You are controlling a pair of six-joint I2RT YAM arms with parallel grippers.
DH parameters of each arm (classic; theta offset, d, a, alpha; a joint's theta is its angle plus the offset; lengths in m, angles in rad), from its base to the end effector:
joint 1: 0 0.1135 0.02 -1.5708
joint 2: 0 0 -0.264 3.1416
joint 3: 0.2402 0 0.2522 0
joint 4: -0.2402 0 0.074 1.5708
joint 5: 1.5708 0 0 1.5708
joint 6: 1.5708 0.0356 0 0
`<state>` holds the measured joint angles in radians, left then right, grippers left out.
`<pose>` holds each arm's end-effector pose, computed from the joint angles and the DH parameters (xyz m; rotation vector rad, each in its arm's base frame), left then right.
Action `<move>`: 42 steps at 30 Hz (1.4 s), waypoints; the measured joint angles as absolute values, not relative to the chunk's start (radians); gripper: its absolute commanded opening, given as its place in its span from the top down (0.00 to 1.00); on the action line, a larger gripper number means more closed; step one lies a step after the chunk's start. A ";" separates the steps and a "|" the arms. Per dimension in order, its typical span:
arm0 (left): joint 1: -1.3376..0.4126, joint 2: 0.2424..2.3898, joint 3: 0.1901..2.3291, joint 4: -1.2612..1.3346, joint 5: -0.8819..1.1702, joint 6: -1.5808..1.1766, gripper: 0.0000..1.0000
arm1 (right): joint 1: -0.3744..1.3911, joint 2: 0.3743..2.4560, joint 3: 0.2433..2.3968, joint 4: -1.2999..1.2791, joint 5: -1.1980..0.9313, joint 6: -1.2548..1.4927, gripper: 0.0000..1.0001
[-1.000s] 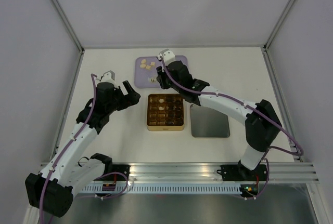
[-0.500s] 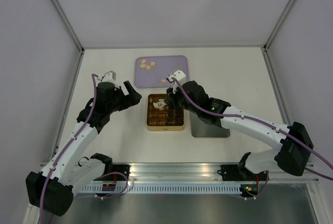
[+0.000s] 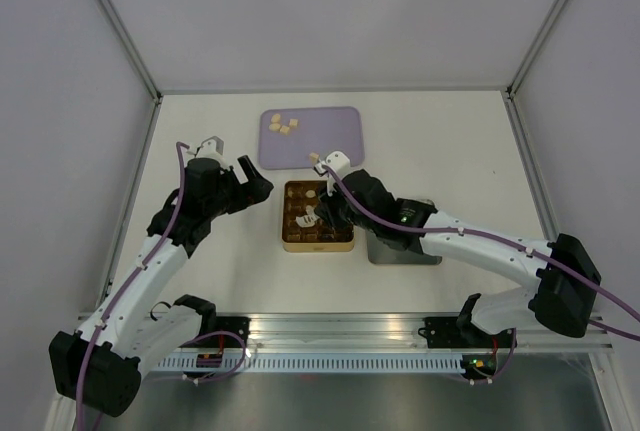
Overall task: Pack the chocolate
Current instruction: Place the fake chocolate in the packing box.
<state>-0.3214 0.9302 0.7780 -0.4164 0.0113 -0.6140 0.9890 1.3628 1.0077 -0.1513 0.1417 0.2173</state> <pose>0.1951 -0.0654 0.2883 -0.3128 2.1693 -0.5523 0.1754 0.2575 0.2899 -0.7171 2.0011 0.5853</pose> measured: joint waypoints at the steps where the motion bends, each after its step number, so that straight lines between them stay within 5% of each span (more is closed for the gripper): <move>1: -0.321 0.930 0.778 -0.417 0.011 -0.614 0.00 | 0.992 1.363 1.008 -0.151 0.147 0.218 0.94; 42: -0.321 0.916 0.764 -0.416 0.030 -0.615 0.00 | 1.007 1.407 0.844 0.096 0.224 0.186 0.93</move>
<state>-0.3206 0.9161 0.7635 -0.4160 0.0299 -0.6147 1.0065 1.4067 0.8440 0.0956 0.2241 0.1864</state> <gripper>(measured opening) 0.993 0.319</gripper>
